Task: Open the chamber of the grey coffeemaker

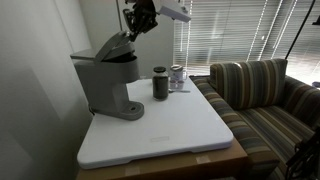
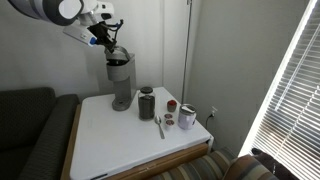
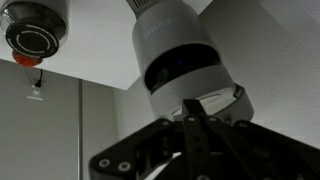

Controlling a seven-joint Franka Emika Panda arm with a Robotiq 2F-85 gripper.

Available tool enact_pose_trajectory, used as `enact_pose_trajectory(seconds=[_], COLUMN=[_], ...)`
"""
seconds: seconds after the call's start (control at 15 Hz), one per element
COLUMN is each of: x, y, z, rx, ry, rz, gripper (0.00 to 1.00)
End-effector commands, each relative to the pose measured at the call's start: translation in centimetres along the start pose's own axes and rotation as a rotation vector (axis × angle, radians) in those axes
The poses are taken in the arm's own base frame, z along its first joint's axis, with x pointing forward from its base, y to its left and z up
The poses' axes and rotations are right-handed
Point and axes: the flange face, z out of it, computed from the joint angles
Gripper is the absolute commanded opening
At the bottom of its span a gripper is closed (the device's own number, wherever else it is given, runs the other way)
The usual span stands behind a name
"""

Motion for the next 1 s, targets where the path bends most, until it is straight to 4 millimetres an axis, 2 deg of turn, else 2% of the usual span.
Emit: enact_pose_trajectory(seconds=[0.0, 0.27, 0.6, 0.73, 0.93], x=[0.8, 1.5, 2.3, 2.3, 1.9], y=[-0.8, -1.7, -2.4, -1.9, 0.1], z=[-2.2, -2.8, -2.3, -2.4, -3.3], rx=[-0.012, -0.013, 0.012, 0.0, -0.071], ry=[0.038, 0.053, 0.052, 0.051, 0.071], rz=[-0.027, -0.057, -0.061, -0.046, 0.044], gripper=[0.0, 0.0, 0.0, 0.0, 0.0])
